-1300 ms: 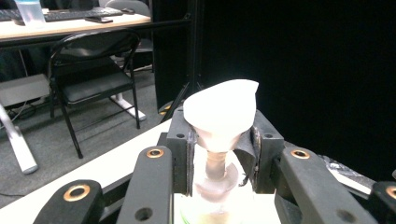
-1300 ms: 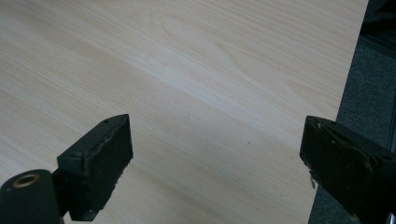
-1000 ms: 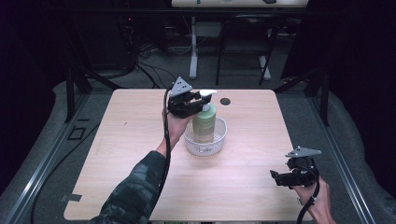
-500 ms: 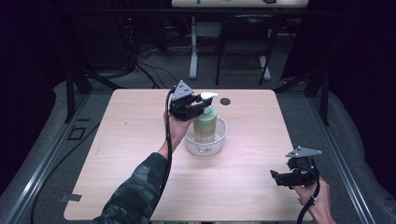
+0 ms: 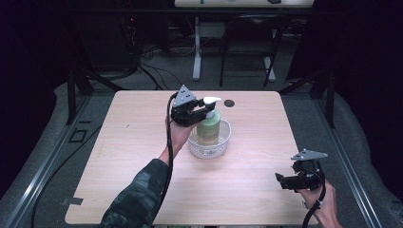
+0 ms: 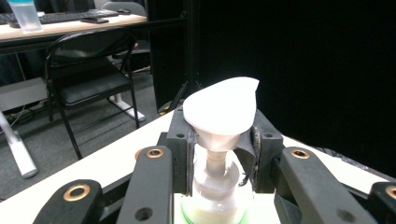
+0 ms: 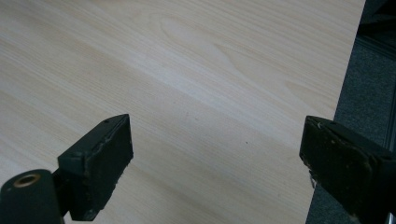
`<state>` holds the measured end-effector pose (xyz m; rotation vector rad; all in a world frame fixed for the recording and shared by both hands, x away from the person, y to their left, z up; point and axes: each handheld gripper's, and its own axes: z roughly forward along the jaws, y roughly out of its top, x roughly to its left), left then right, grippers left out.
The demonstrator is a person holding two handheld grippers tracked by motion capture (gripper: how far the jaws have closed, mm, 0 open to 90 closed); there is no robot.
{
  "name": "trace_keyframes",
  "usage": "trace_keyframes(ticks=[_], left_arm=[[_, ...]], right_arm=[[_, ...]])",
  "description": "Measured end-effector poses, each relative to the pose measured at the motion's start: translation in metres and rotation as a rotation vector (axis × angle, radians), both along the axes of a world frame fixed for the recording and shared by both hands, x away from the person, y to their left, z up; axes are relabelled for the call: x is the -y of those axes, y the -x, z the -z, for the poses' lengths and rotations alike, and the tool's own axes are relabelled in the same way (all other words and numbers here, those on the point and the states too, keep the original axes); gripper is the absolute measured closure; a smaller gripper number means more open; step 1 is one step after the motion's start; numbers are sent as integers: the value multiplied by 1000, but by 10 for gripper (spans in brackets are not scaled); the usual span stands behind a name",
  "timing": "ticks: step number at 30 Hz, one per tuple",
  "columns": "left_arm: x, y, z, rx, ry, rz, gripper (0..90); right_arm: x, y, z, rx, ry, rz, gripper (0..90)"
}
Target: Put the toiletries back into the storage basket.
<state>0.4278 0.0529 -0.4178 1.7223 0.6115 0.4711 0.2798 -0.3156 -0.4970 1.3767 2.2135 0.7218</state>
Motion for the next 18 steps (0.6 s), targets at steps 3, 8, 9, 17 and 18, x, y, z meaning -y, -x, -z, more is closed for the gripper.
trace_keyframes(ticks=[3,8,9,17,18], left_arm=[[0,1,-1,-1,-10,0,673],[1,0,0,-4,-5,1,673],[1,0,0,-6,-3,2,673],[0,0,-2,-9,-16,4,671],[0,1,-2,-11,-18,4,671]], right_arm=[[-1,0,0,0,-1,-1,93],[-1,0,0,0,-2,1,93],[-1,0,0,1,1,1,93],[-1,0,0,0,-2,-2,94],[-1,0,0,0,-2,-1,94]])
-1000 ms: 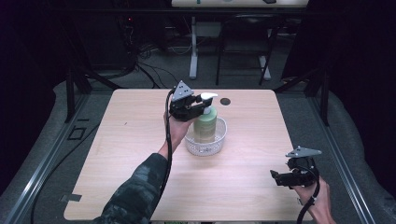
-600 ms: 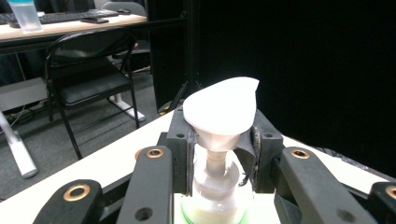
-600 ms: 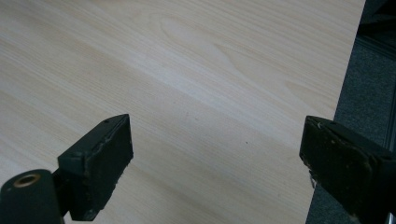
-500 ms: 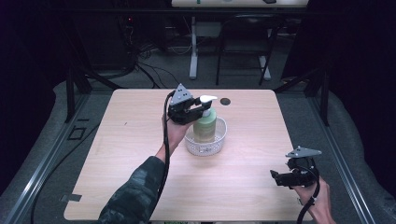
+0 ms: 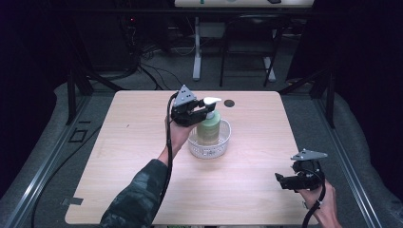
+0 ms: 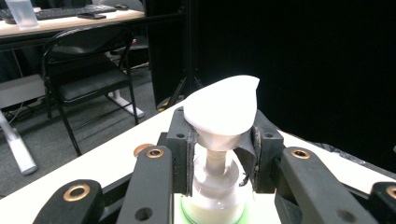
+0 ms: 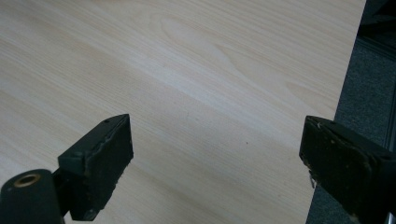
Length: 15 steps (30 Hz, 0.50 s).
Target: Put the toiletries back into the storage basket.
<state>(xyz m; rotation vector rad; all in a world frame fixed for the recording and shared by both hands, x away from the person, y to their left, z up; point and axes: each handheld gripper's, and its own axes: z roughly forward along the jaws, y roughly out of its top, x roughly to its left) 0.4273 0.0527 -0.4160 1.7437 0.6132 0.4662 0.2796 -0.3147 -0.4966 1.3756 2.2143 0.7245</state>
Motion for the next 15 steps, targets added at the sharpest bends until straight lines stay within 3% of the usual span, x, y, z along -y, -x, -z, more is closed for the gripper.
trace_keyframes(ticks=[15], left_arm=[[-1,2,-2,0,-5,-18,648]], right_arm=[[0,0,0,0,2,0,95]])
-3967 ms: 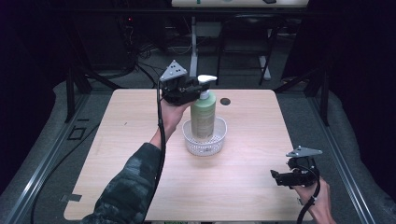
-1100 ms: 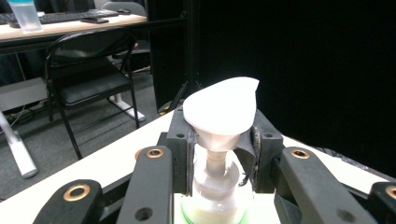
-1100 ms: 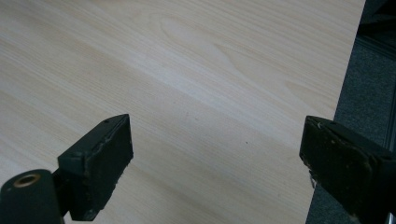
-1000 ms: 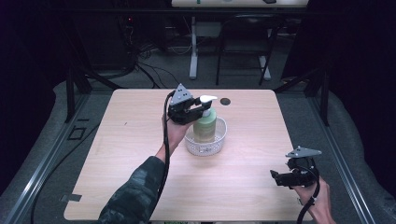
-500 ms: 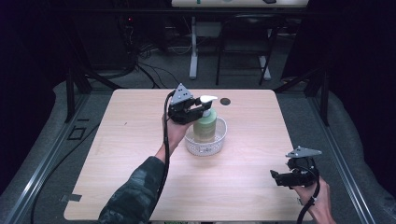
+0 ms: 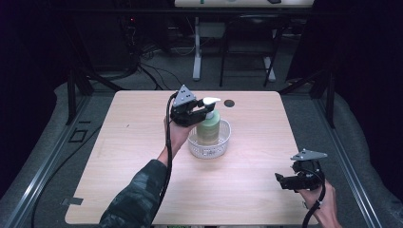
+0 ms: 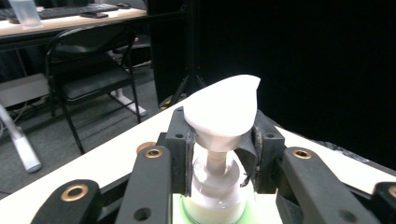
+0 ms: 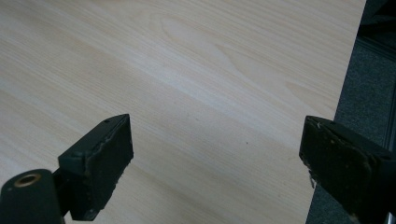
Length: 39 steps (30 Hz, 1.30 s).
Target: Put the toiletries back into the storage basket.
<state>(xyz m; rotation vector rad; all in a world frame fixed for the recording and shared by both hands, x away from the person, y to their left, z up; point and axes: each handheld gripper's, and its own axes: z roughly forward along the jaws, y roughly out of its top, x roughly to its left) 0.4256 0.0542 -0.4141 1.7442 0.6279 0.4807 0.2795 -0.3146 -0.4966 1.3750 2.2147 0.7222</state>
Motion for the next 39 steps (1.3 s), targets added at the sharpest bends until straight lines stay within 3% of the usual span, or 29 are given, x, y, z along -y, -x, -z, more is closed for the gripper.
trace_keyframes(ticks=[4,7,12,26,31,33,39], left_arm=[[-4,2,-5,-12,-9,1,442],[-7,4,-8,-23,-42,7,302],[-14,13,-18,-31,-92,13,168],[-40,45,-36,-51,-181,34,66],[-53,54,-36,-80,-218,17,38],[-59,57,-35,-91,-213,26,38],[-77,73,-24,-111,-251,24,29]], right_arm=[[0,0,0,0,0,0,95],[0,0,0,-1,0,1,95],[0,0,0,0,3,2,95],[1,1,-1,3,4,4,95],[1,1,-1,3,5,4,95],[1,2,-1,1,5,5,95],[1,2,-1,3,6,6,95]])
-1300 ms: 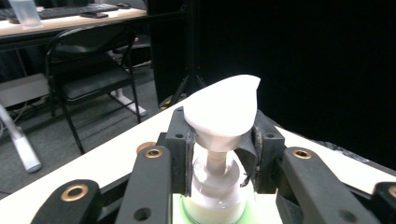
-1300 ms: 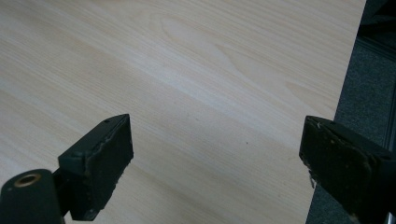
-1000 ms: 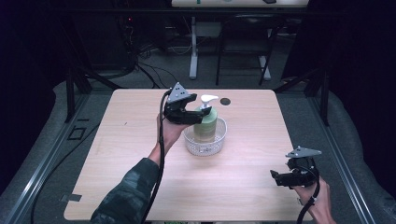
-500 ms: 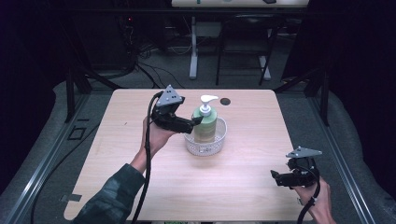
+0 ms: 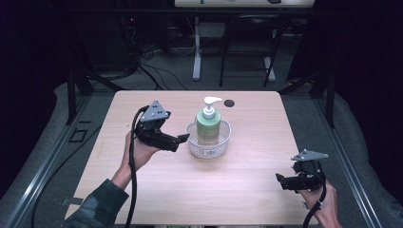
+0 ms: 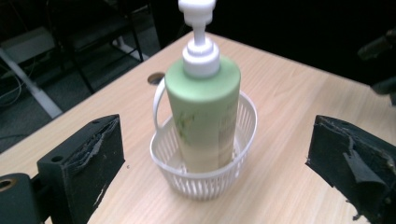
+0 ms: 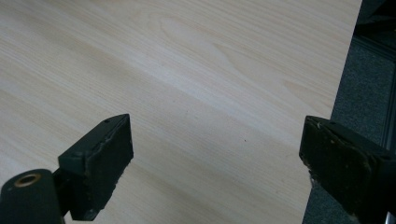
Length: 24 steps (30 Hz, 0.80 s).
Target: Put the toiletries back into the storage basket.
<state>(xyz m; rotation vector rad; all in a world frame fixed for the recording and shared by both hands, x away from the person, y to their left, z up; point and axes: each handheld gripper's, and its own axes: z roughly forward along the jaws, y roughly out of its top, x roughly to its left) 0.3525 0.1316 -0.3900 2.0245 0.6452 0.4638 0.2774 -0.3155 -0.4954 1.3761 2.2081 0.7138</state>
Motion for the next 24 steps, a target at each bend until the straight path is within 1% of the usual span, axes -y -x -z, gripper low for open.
trace_keyframes(ticks=[3,8,9,11,14,17,20,22,23,24], left_arm=[[-11,8,8,-15,-6,-9,23],[-24,19,18,-36,-28,-26,21],[-28,23,23,-46,-37,-31,21],[-32,27,28,-56,-42,-36,18],[-38,33,38,-80,-62,-44,14],[-45,41,49,-108,-93,-53,7],[-54,49,60,-135,-96,-69,1],[-60,52,68,-152,-70,-86,1],[-65,53,75,-168,-62,-88,1],[-66,55,80,-173,-62,-96,1]], right_arm=[[0,0,0,-2,-1,-1,95],[0,0,0,-2,-2,1,95],[0,0,0,-2,-1,1,95],[-1,1,0,-3,-3,0,95],[-1,1,0,-2,-1,1,96],[-1,1,0,-4,-3,1,102],[-1,1,0,-4,-3,1,102],[-1,1,1,-4,2,0,102],[-1,1,1,-5,2,-1,102],[-1,1,1,-5,3,-2,102]])
